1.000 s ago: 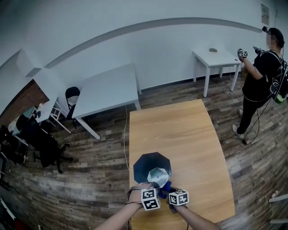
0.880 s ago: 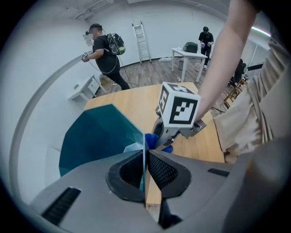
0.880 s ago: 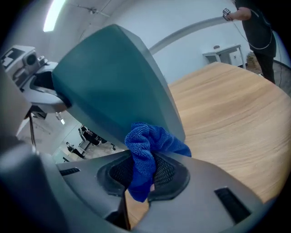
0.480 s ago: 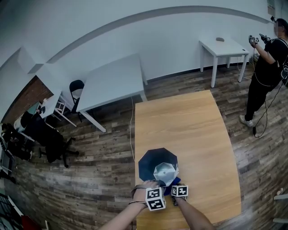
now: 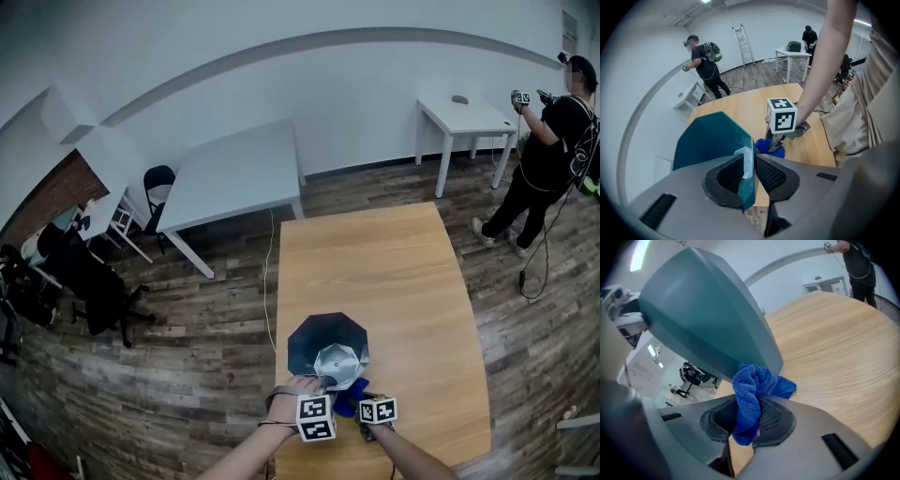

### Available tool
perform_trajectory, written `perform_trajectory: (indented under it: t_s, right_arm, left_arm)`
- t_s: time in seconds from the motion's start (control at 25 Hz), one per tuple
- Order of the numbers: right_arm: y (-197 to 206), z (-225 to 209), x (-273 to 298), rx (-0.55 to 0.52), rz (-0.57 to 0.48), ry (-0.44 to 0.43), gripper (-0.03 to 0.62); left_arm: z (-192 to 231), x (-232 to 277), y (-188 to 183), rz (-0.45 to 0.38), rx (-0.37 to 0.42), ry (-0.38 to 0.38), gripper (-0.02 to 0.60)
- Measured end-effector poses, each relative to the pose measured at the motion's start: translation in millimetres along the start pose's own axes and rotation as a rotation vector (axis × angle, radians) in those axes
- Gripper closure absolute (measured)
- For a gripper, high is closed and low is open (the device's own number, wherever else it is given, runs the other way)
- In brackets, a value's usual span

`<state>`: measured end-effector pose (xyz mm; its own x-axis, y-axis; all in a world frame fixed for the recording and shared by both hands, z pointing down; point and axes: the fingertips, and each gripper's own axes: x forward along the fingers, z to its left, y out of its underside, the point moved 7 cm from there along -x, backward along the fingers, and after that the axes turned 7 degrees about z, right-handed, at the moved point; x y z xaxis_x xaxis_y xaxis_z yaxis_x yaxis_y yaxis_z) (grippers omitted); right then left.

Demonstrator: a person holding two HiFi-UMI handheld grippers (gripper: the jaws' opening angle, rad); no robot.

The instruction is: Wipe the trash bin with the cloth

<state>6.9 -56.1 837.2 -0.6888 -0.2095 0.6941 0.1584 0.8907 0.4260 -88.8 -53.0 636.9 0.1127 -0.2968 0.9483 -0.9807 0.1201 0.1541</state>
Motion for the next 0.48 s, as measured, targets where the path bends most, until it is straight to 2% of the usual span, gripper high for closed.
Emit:
perform_trajectory:
  t_s: [0.16, 0.32, 0.48]
  right_arm:
    - [9, 29, -47, -0.012, -0.058, -0.061, 0.514]
    - [11, 57, -95, 0.025, -0.148, -0.103, 0.514]
    - [8, 81, -124, 0.015, -0.208, -0.121, 0.514]
  left_arm:
    - [2, -24, 17, -0.041, 0.063, -0.013, 0.477]
    - [9, -39, 30, -0.081, 0.022, -0.023, 0.469]
    - [8, -59, 36, -0.145, 0.036, -0.002, 0.469]
